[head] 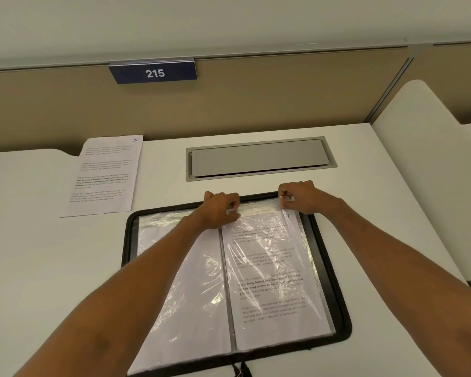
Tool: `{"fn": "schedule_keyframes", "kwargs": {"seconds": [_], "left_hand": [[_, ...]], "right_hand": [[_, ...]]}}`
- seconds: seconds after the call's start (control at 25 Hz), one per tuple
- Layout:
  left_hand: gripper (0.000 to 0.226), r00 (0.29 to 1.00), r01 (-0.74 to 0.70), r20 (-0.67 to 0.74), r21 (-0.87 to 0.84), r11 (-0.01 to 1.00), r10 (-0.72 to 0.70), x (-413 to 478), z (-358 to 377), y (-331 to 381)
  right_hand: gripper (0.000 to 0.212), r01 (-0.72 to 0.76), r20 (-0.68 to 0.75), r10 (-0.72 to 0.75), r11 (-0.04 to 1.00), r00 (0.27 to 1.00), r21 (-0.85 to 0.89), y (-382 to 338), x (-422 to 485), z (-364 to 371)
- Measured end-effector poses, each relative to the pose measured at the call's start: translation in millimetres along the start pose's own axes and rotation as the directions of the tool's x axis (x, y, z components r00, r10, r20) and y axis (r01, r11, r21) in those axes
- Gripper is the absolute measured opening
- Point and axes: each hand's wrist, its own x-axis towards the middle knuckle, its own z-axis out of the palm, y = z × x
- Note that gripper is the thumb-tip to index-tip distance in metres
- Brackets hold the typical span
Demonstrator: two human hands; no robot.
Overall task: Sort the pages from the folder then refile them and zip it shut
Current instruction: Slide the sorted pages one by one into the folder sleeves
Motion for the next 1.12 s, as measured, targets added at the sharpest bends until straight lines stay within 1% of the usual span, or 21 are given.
{"fn": "schedule_keyframes", "kwargs": {"seconds": [0.08,0.16,0.24,0.32,0.36,0.4,0.44,0.52,0.6,0.64,0.68,0.72,0.76,0.8,0.84,0.88,0.92,0.96,1.0,1.04,1.12], "left_hand": [[0.018,1.000,-0.005,-0.003,0.003,1.000,0.005,0.2,0.7,1.7],[0.019,1.000,-0.014,0.004,-0.001,1.000,0.014,0.9,3.3,4.5],[0.018,1.000,-0.024,0.010,0.011,1.000,0.023,1.8,6.4,7.8],[0.017,0.999,-0.035,0.002,0.025,0.999,0.035,1.8,8.7,11.1],[0.019,0.999,-0.040,-0.010,0.023,0.999,0.041,1.0,9.9,12.6],[0.022,0.999,-0.043,-0.032,0.022,0.999,0.044,-0.5,11.4,13.5],[0.028,0.996,-0.044,-0.072,0.032,0.999,0.047,-3.1,14.2,14.0],[0.038,0.975,-0.011,-0.219,0.058,0.998,0.024,-13.1,23.0,13.3],[0.037,0.930,0.048,-0.364,0.003,0.999,-0.043,-29.0,33.2,11.2],[0.035,0.916,0.068,-0.394,-0.027,0.997,-0.073,-36.9,39.5,8.1],[0.033,0.914,0.084,-0.395,-0.035,0.996,-0.091,-44.4,45.8,4.6],[0.033,0.920,0.096,-0.381,-0.019,0.995,-0.096,-50.6,52.6,1.1],[0.035,0.926,0.106,-0.365,0.010,0.994,-0.095,-55.2,59.1,-2.3],[0.038,0.930,0.114,-0.357,0.041,0.993,-0.092,-57.4,64.0,-4.4],[0.041,0.932,0.124,-0.351,0.076,0.989,-0.090,-58.2,67.5,-5.0],[0.044,0.934,0.135,-0.346,0.118,0.984,-0.086,-58.0,70.6,-3.7],[0.047,0.937,0.144,-0.339,0.159,0.977,-0.083,-58.1,73.5,-1.0],[0.050,0.940,0.146,-0.333,0.187,0.971,-0.077,-58.9,75.3,1.2],[0.052,0.942,0.144,-0.327,0.200,0.969,-0.072,-59.7,75.8,2.0],[0.053,0.946,0.139,-0.317,0.203,0.969,-0.069,-60.1,75.5,1.2],[0.053,0.953,0.127,-0.298,0.224,0.966,-0.056,-60.3,74.2,-2.3]], "right_hand": [[0.009,-0.010,-0.012,0.009,1.000,1.000,-0.018,-1.9,-1.6,-0.9],[0.014,-0.024,-0.040,0.022,0.999,0.999,-0.042,-3.9,-2.0,0.3],[0.022,-0.068,-0.067,0.063,0.995,0.996,-0.076,-4.5,-1.2,1.4],[0.027,-0.121,-0.059,0.114,0.984,0.992,-0.130,-2.8,-1.2,0.1],[0.028,-0.148,-0.054,0.142,0.979,0.988,-0.142,-0.4,-1.4,-0.6],[0.029,-0.176,-0.057,0.170,0.978,0.984,-0.115,3.4,-1.4,-1.0],[0.029,-0.203,-0.066,0.200,0.978,0.978,-0.048,8.1,-1.4,-1.0],[0.026,-0.236,-0.070,0.250,0.958,0.966,0.164,16.3,-3.5,2.1],[0.021,-0.223,-0.092,0.284,0.883,0.954,0.413,22.8,-5.8,11.7],[0.020,-0.222,-0.129,0.328,0.834,0.936,0.504,23.3,-6.7,15.9],[0.020,-0.235,-0.197,0.387,0.816,0.901,0.528,20.6,-8.1,19.8],[0.018,-0.257,-0.314,0.442,0.835,0.840,0.487,14.5,-10.8,24.3],[0.017,-0.270,-0.461,0.454,0.871,0.763,0.411,3.5,-14.4,30.2],[0.016,-0.233,-0.593,0.408,0.907,0.695,0.351,-13.8,-18.9,39.0],[0.020,-0.146,-0.668,0.329,0.938,0.668,0.315,-37.9,-24.3,51.3],[0.027,-0.051,-0.679,0.245,0.955,0.692,0.293,-65.6,-30.0,68.7],[0.036,0.018,-0.633,0.172,0.959,0.754,0.282,-94.8,-36.6,88.0],[0.044,0.047,-0.553,0.110,0.964,0.826,0.262,-120.1,-40.7,108.2],[0.050,0.049,-0.478,0.060,0.976,0.876,0.213,-137.8,-40.6,128.1],[0.055,0.035,-0.422,0.032,0.988,0.906,0.150,-145.8,-37.8,145.5],[0.060,-0.043,-0.366,0.047,0.999,0.929,0.018,-133.8,-29.8,163.0]]}}
